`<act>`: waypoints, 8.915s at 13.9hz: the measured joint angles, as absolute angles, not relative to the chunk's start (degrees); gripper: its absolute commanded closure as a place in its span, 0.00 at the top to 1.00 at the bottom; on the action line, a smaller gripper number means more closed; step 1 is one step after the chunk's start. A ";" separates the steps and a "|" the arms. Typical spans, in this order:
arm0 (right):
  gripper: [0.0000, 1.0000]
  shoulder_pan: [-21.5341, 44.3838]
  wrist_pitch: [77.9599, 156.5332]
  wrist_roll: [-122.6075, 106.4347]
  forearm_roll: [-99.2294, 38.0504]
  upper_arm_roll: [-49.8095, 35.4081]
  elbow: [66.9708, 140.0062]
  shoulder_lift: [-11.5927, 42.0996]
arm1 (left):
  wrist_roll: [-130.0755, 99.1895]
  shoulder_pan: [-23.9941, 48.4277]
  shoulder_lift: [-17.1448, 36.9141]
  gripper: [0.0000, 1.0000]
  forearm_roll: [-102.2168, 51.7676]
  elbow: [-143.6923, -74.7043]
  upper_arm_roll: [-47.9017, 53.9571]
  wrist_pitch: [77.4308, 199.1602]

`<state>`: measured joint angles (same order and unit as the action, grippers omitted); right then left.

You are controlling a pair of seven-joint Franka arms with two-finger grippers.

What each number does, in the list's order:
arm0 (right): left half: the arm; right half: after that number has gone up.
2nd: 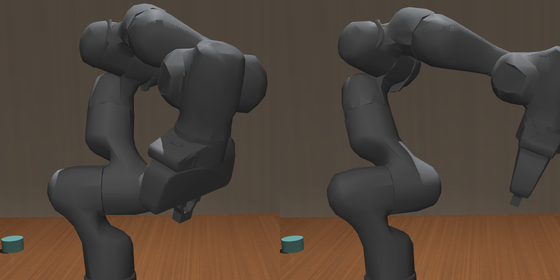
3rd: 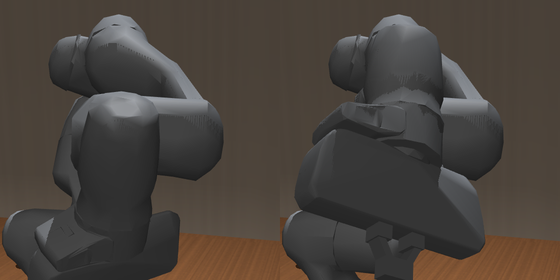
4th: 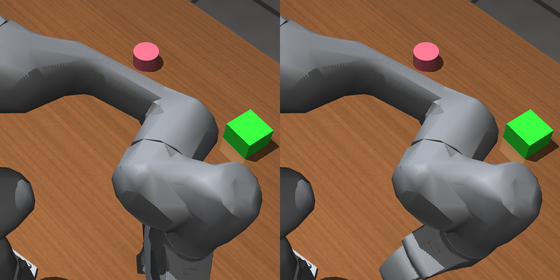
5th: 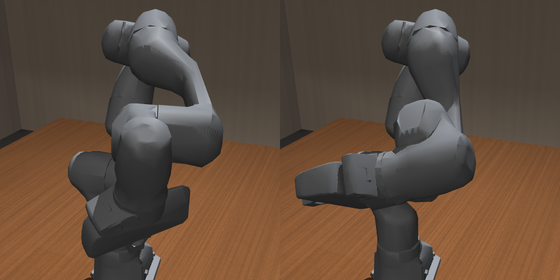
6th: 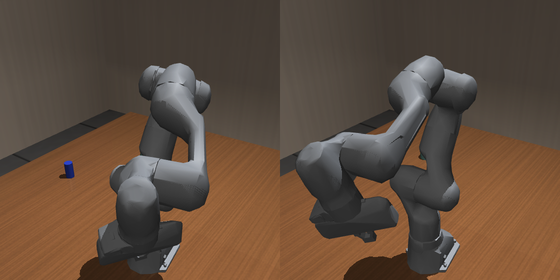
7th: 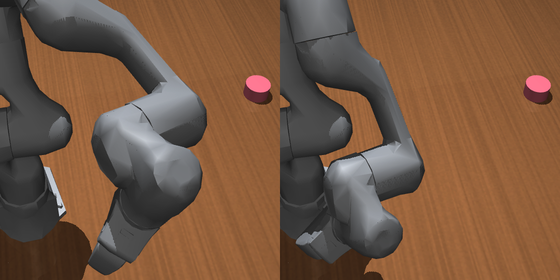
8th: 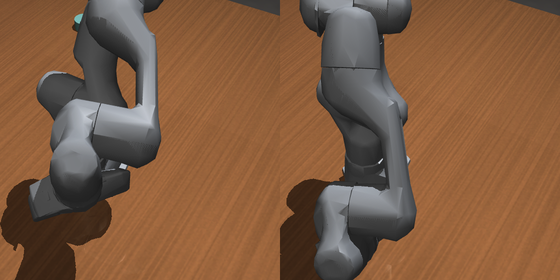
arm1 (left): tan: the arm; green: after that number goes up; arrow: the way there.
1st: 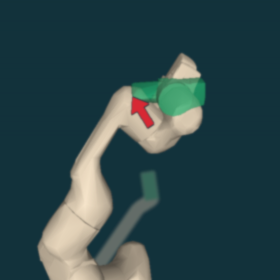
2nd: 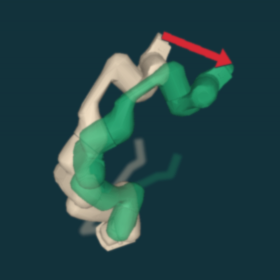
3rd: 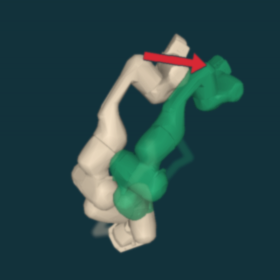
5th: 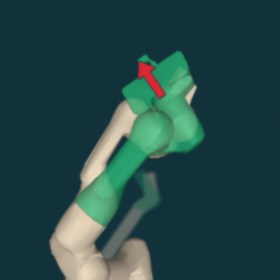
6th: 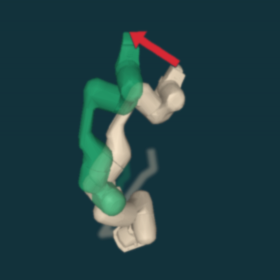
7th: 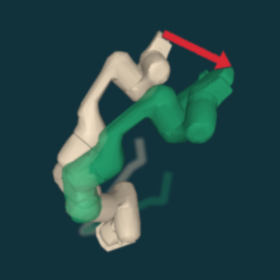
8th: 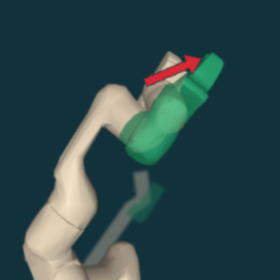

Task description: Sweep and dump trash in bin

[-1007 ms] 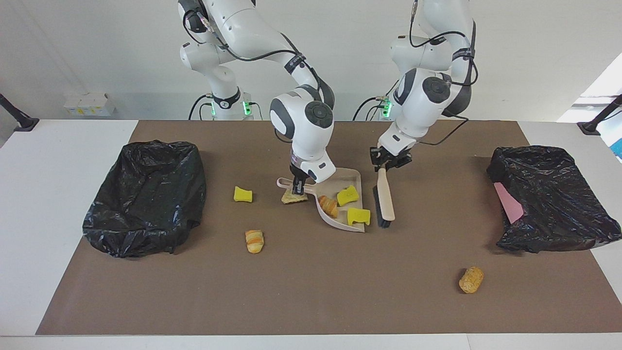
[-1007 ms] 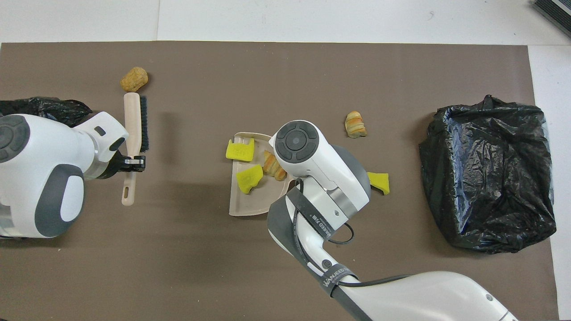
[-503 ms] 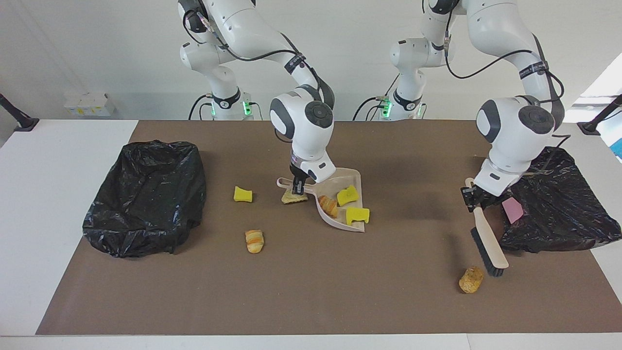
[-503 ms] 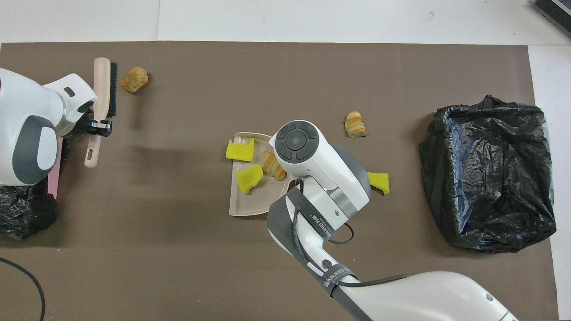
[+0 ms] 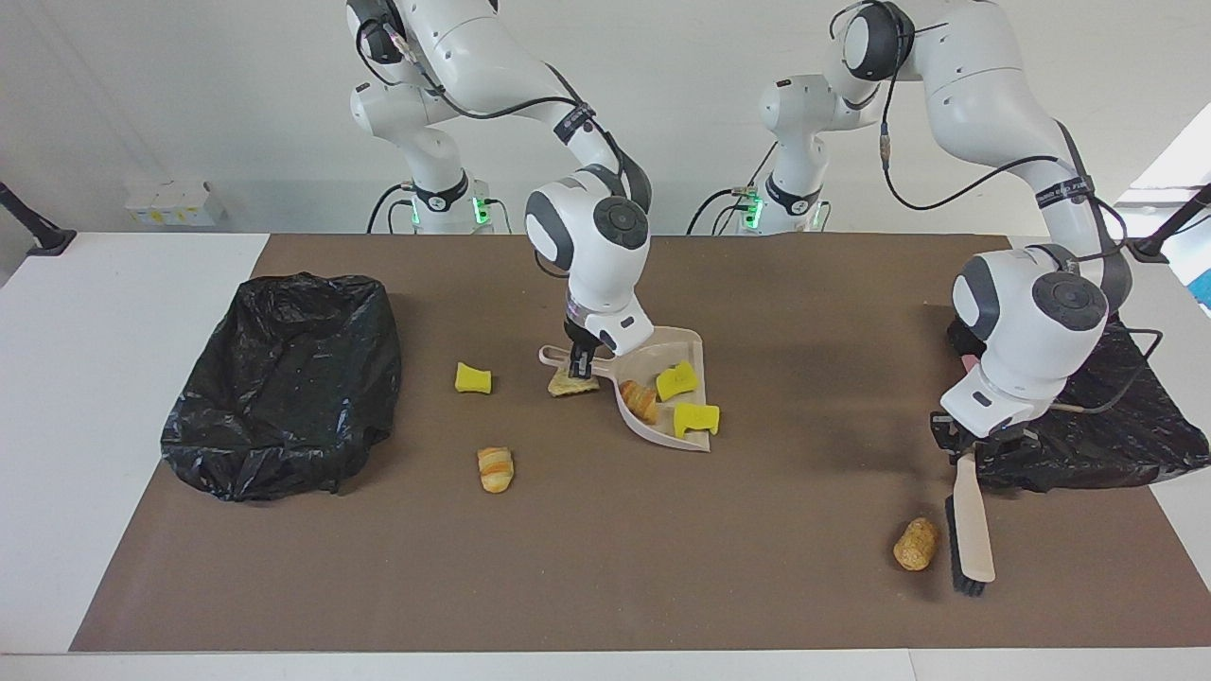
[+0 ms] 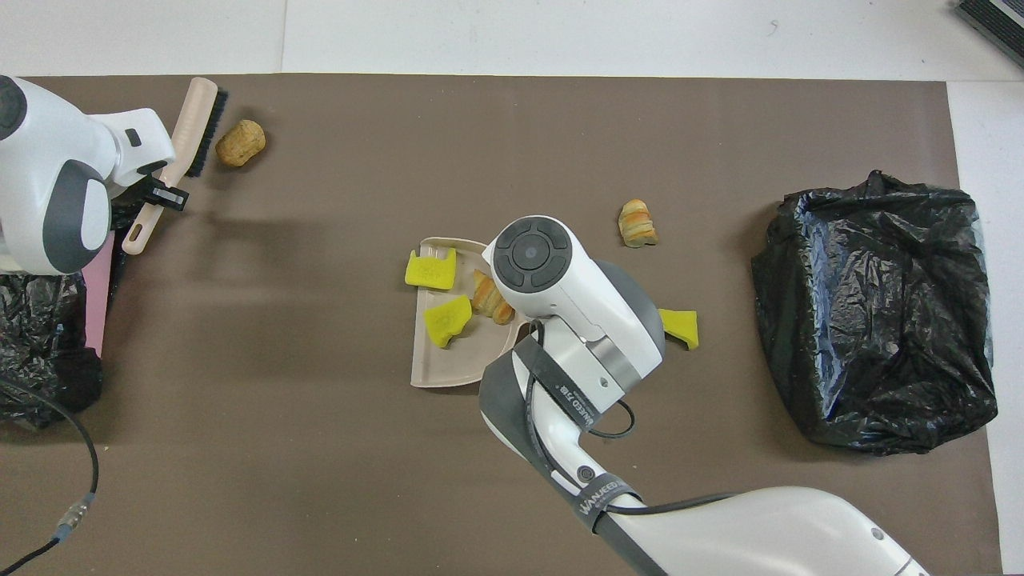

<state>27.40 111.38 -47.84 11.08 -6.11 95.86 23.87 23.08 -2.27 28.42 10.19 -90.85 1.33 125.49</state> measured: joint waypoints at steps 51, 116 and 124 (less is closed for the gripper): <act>0.00 27.34 111.64 -47.84 11.09 -6.07 95.94 23.86 | -27.46 28.89 -9.07 0.00 -11.39 -143.03 4.19 117.18; 0.00 -16.03 111.95 -85.65 61.13 -6.44 121.59 -12.59 | -13.10 10.23 -0.81 1.00 -8.99 -112.60 2.49 112.53; 0.00 -12.06 109.92 -84.44 57.67 -7.09 115.78 -13.10 | 1.51 2.44 0.67 1.00 -2.64 -98.62 2.43 100.21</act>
